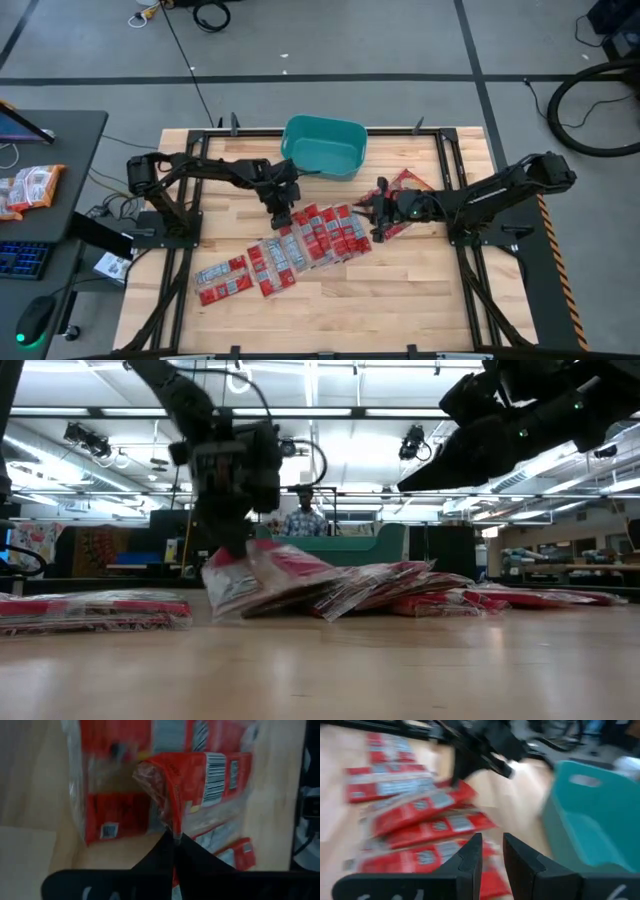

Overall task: Sort popcorn bags into baskets
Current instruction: Put the red popcorn bag into the green bin

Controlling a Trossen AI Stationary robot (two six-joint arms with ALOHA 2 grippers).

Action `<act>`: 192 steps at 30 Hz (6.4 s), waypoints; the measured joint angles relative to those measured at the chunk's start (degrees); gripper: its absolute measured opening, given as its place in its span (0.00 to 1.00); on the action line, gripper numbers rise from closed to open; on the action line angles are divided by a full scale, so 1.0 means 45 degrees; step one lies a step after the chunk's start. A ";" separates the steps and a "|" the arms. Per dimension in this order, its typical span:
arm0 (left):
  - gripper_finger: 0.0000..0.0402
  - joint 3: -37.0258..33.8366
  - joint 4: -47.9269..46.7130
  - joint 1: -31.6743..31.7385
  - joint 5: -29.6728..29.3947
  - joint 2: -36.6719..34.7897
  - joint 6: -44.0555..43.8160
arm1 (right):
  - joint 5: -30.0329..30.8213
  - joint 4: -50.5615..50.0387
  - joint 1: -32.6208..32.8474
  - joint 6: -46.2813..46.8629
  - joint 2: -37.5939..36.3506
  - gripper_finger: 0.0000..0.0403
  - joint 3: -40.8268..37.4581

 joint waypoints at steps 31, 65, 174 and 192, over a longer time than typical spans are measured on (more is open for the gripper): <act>0.02 0.7607 -0.0960 0.0063 -1.0316 -0.0155 0.9942 | 0.1849 -0.3725 0.0073 0.0510 -0.1733 0.20 -0.0005; 0.02 0.7597 0.1690 0.2385 -0.7082 0.3215 2.2302 | 0.1304 -0.3799 0.0247 0.1057 -0.1729 0.20 -0.0005; 0.62 0.7068 -0.1038 -0.7176 -1.1097 0.4382 -0.3198 | 0.1329 -0.2169 0.0004 0.0784 -0.1253 0.20 -0.0019; 0.58 1.1352 -0.2875 -0.9087 -1.6724 0.8024 -0.5838 | 0.2337 -0.3402 0.2048 0.0345 -0.1219 0.20 -0.0015</act>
